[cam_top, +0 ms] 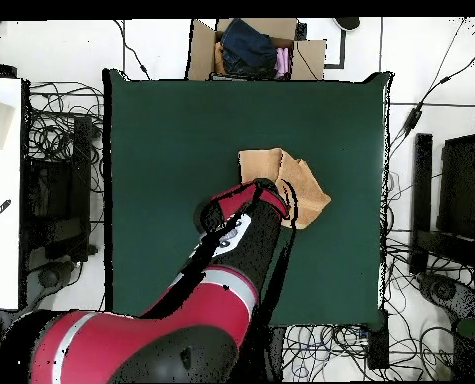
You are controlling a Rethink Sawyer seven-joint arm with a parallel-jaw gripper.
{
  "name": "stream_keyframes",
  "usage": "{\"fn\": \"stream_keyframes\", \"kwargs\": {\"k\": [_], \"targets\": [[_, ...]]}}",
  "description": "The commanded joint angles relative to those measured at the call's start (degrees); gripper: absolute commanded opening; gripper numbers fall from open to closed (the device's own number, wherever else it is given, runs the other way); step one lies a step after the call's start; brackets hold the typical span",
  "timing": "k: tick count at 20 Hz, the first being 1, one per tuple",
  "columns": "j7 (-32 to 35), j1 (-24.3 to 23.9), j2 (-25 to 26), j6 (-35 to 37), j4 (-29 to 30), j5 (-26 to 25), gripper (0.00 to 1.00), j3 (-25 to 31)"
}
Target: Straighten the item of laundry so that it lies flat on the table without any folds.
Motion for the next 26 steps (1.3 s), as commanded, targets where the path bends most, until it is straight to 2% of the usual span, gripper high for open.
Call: {"fn": "stream_keyframes", "kwargs": {"k": [1,13,20,26], "targets": [[6.58,0.57,2.82,-6.36,-2.68,-4.35,1.00,0.83],[10.21,3.62,5.46,-11.75,-3.02,-5.83,1.00,-3.77],[8.10,-0.47,3.75,-9.96,-1.21,-2.51,1.00,-0.60],[9.17,-1.07,4.17,-9.56,-0.96,-1.53,1.00,0.00]]}}
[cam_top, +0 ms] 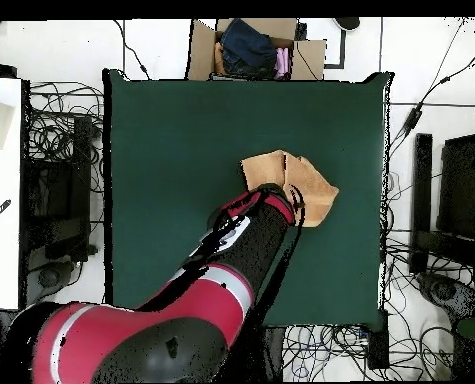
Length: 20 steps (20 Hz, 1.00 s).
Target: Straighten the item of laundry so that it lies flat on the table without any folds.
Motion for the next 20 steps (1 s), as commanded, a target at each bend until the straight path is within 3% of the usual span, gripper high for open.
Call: {"fn": "stream_keyframes", "kwargs": {"k": [1,2,16,20], "targets": [[9.88,-2.11,0.67,-3.12,-0.19,2.33,1.00,5.06],[10.53,-2.13,0.73,-3.34,-0.12,2.58,0.00,4.94],[9.68,-2.51,0.55,-2.85,-0.05,3.05,0.00,5.34],[9.98,-1.25,-0.51,1.92,0.87,4.93,0.00,5.65]]}}
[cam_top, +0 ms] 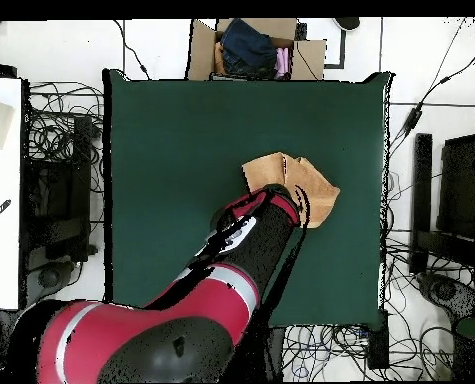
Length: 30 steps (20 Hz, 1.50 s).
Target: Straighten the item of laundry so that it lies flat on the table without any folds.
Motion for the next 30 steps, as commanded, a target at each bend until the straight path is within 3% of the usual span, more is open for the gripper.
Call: {"fn": "stream_keyframes", "kwargs": {"k": [1,10,17,26,30], "targets": [[11.12,0.82,-0.74,2.93,1.22,4.65,0.00,5.09],[12.82,3.82,-2.59,8.81,2.76,8.88,0.00,4.01],[14.07,8.22,-7.36,12.16,7.76,11.15,0.00,2.32],[12.16,8.03,-12.18,10.79,14.29,13.00,0.00,3.03],[11.29,7.01,-12.01,8.48,15.29,12.72,0.00,3.21]]}}
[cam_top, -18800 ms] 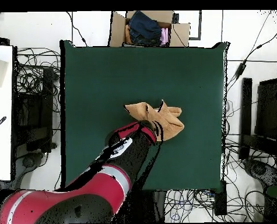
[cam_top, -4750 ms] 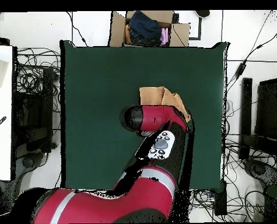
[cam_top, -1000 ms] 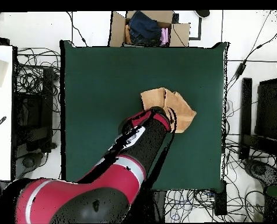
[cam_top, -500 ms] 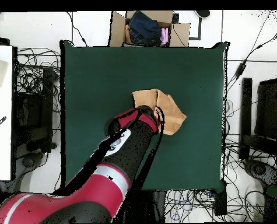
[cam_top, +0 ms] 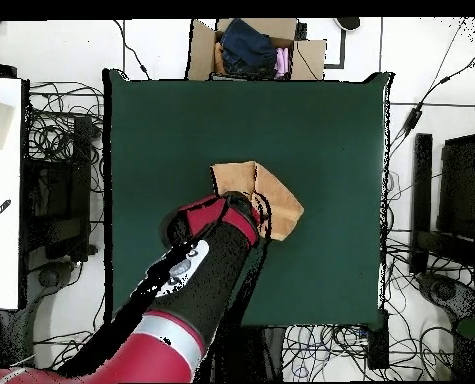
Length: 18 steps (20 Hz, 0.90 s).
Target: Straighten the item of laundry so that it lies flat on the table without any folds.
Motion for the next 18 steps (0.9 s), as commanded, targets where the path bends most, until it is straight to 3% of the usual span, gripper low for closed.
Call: {"fn": "stream_keyframes", "kwargs": {"k": [1,3,10,12,18], "targets": [[11.29,-2.00,-1.87,0.13,7.89,2.66,0.00,4.16],[11.13,-3.48,-1.40,-1.49,8.42,2.67,0.00,4.96],[7.62,-17.78,4.96,-14.04,11.80,2.74,0.00,14.30],[8.56,-17.74,5.55,-17.33,11.99,1.25,0.00,13.98],[10.40,-13.29,6.26,-18.15,10.64,0.58,0.00,10.13]]}}
